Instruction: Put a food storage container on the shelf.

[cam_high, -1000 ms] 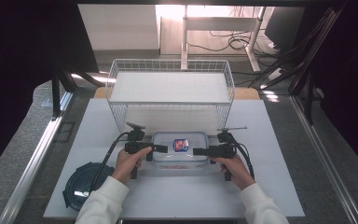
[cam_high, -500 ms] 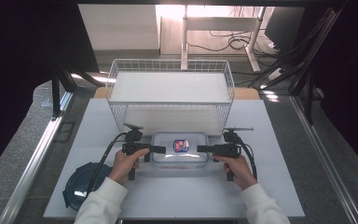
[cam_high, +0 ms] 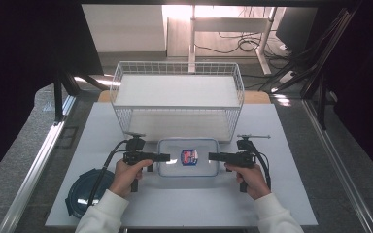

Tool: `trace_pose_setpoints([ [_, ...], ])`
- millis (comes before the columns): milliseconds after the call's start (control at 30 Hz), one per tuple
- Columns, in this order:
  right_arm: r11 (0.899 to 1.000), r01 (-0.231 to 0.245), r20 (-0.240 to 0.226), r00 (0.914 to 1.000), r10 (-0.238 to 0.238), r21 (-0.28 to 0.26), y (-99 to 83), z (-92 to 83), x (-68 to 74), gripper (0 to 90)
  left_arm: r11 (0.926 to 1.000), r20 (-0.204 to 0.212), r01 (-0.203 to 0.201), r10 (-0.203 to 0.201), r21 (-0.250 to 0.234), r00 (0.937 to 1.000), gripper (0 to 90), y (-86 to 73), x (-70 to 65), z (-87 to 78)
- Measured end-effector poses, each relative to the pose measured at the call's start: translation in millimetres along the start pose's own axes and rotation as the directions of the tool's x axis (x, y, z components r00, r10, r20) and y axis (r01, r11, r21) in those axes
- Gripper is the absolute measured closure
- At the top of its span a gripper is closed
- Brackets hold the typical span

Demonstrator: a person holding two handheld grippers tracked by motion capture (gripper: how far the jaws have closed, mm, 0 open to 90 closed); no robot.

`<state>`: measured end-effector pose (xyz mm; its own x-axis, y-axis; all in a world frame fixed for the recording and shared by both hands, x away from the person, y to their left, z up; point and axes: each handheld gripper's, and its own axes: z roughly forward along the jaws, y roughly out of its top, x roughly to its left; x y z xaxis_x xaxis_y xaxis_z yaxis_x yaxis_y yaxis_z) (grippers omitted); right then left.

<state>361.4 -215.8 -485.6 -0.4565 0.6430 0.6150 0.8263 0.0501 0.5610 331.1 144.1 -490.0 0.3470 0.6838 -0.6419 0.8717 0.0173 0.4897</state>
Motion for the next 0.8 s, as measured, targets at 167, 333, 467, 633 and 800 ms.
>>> trace_pose_setpoints([
  [167,1.0,0.014,-0.005,0.9999,-0.014,-0.012,-0.7,-4.4,0.8,42.5,0.9997,0.012,-0.01,0.01,-0.024,0.9999,43.3,-1.4,-4.1,-2.3],
  [333,0.998,0.055,0.001,0.9985,-0.055,-0.041,1.8,-15.2,9.2,42.5,0.9982,0.016,-0.039,0.04,-0.046,0.9991,43.6,-0.5,-12.4,-8.0],
  [467,0.994,0.095,0.003,0.9954,-0.095,-0.062,3.8,-22.0,18.1,42.6,0.9949,0.018,-0.07,0.071,-0.072,0.9973,43.6,0.8,-20.1,-17.2],
  [633,0.988,0.137,0.013,0.9906,-0.136,-0.077,4.9,-28.2,29.3,42.8,0.9926,0.032,-0.084,0.087,-0.088,0.9957,43.5,0.4,-23.4,-24.5],
  [800,0.976,0.198,0.028,0.9802,-0.196,-0.086,7.5,-35.1,41.0,42.7,0.9863,0.027,-0.115,0.119,-0.118,0.9925,43.4,1.1,-31.2,-33.6],
])
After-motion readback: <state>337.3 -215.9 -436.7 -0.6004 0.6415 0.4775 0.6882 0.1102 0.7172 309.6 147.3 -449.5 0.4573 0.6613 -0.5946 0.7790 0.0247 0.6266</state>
